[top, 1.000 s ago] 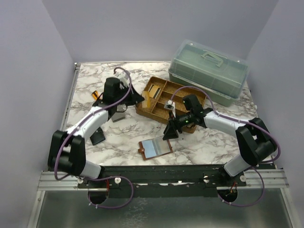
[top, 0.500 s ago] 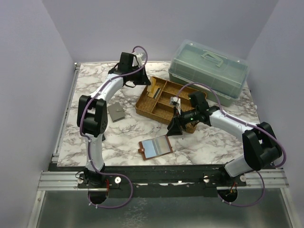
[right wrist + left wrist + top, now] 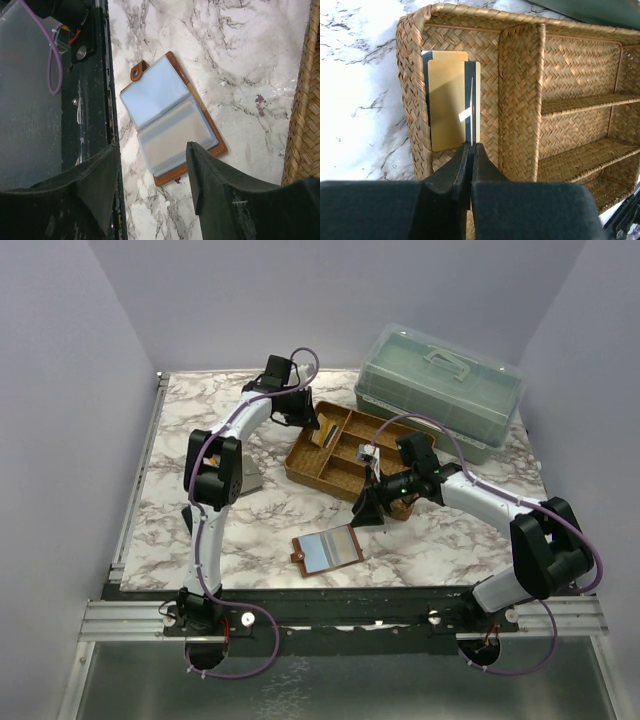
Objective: Take the credit cards out of the card holder
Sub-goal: Place the credit card in the storage box, then pick up the card holder from the center of the board.
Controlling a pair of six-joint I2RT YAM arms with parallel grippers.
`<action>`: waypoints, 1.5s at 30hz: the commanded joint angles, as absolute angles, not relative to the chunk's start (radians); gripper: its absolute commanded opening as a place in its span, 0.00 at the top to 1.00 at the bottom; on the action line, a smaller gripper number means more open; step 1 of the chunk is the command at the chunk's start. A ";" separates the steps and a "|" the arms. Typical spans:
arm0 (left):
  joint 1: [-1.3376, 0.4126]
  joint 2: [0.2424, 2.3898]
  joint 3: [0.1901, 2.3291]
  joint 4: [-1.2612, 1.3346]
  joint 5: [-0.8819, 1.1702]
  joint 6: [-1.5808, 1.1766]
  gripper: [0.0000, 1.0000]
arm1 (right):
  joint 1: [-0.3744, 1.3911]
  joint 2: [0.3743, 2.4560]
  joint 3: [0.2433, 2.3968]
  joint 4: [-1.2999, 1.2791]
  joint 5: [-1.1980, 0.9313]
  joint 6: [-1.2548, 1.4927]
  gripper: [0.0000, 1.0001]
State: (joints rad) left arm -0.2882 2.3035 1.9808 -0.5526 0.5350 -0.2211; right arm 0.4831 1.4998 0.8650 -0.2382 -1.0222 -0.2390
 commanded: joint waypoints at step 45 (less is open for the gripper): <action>-0.716 0.956 0.481 0.115 0.101 -1.023 0.26 | 0.467 1.496 0.805 -0.164 -1.034 -0.153 0.40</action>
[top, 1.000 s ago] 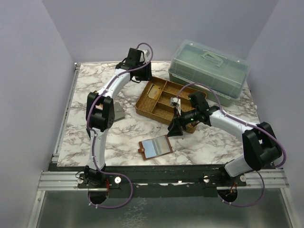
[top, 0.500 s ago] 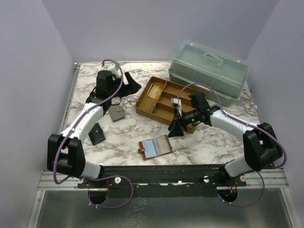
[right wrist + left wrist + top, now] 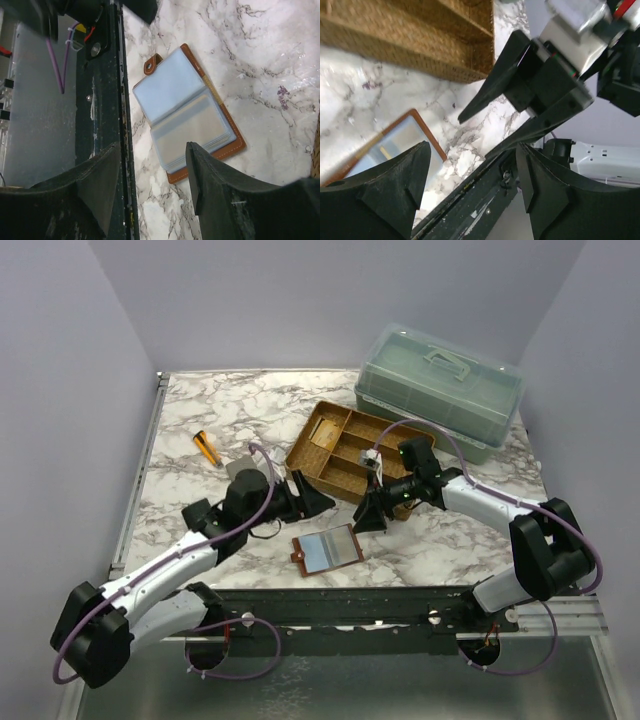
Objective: Take the credit cards out of the card holder
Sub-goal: Pick up the card holder from the center of the board.
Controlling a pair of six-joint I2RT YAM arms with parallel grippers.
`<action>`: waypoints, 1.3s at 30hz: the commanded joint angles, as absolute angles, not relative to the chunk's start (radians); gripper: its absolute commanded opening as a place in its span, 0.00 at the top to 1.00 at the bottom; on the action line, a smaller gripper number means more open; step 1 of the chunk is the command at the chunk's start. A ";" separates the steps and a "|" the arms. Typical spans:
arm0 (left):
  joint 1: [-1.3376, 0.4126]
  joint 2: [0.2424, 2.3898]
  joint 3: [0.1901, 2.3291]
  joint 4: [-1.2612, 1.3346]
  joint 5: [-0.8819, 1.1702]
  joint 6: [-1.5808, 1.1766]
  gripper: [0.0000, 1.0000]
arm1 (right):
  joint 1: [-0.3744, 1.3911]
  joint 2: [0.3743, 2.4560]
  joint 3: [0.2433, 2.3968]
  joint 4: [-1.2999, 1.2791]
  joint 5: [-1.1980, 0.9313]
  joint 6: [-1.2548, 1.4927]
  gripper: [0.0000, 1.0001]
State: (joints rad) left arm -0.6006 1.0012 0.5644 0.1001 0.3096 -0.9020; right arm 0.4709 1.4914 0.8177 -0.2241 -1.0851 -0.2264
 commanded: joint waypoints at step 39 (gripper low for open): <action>-1.052 1.317 0.507 -0.062 -0.278 -1.266 0.56 | 0.530 1.652 0.803 -0.074 -0.857 0.074 0.79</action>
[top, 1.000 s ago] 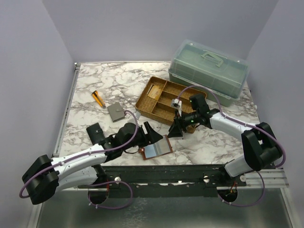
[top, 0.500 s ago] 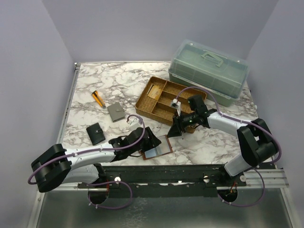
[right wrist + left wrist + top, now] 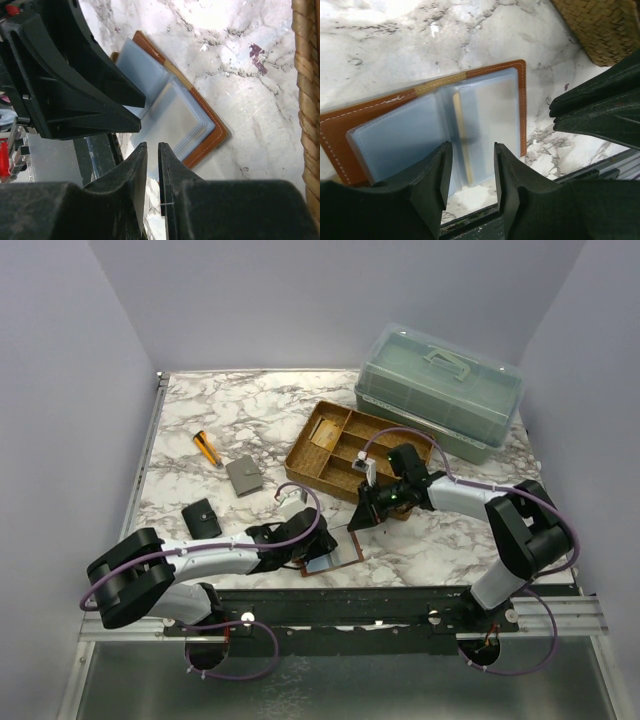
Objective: Take the credit cards out of the card holder
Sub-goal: Pick up the card holder from the center of the board.
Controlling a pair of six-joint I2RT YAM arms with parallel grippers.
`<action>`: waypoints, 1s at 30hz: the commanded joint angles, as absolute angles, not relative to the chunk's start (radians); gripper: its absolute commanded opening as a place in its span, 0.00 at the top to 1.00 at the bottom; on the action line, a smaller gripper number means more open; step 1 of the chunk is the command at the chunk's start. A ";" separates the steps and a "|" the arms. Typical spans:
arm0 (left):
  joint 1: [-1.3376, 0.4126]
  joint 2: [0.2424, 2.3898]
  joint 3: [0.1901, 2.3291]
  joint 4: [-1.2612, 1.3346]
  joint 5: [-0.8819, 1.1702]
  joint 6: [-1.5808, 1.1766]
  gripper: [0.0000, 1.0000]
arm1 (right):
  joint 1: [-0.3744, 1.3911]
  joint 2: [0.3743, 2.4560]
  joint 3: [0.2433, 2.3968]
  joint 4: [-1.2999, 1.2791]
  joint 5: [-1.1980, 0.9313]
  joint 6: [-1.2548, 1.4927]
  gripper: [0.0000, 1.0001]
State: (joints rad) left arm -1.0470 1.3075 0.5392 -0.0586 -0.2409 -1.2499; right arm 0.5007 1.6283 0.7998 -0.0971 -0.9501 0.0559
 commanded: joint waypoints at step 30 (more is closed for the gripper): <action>-1.045 1.401 0.423 0.135 -0.221 -1.253 0.77 | 0.615 1.758 0.867 -0.136 -0.860 0.082 0.71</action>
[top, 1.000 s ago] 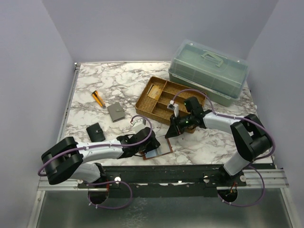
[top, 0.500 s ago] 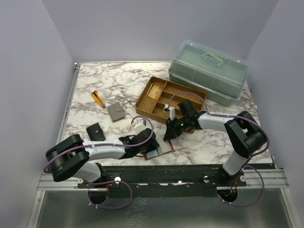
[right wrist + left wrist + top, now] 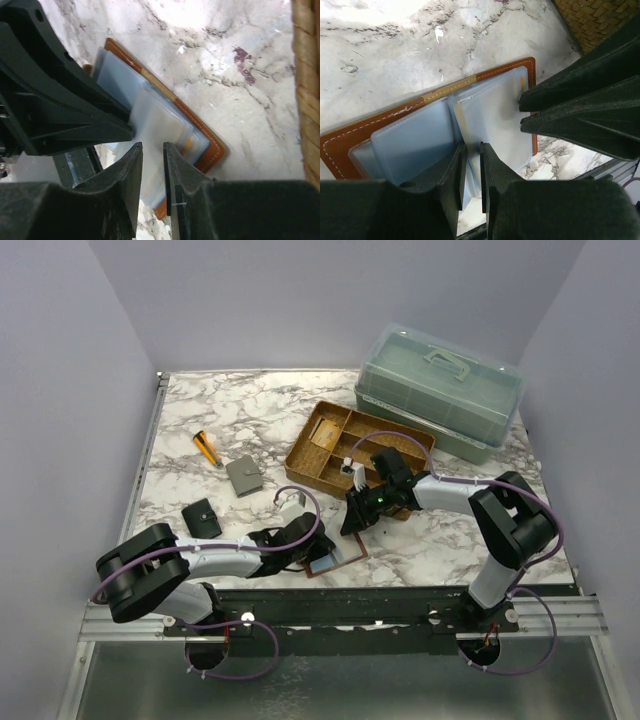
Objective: Take the credit cards out of the card holder
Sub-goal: Pick up the card holder from the center of the board.
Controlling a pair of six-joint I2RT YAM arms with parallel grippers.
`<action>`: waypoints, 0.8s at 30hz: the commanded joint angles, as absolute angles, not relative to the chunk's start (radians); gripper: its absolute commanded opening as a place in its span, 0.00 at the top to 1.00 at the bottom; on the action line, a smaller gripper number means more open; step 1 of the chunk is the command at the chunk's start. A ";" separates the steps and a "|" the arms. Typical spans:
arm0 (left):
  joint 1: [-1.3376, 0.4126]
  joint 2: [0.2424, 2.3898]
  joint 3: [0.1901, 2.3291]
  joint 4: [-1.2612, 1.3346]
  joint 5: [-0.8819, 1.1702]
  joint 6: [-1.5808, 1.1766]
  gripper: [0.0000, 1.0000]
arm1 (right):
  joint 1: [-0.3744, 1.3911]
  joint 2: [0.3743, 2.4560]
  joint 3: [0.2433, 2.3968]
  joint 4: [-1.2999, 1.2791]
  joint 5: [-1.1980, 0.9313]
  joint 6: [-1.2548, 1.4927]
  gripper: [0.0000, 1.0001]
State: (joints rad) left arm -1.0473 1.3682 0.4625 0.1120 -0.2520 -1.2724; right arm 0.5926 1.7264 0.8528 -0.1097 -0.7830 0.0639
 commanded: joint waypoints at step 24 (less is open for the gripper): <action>-0.988 1.359 0.364 0.181 -0.172 -1.249 0.75 | 0.600 1.703 0.883 -0.154 -0.640 0.072 0.63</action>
State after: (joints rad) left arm -1.0004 1.3338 0.3717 0.2443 -0.1844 -1.2713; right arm 0.6067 1.6939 0.8787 -0.1318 -0.7044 0.0875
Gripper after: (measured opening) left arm 0.252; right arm 0.365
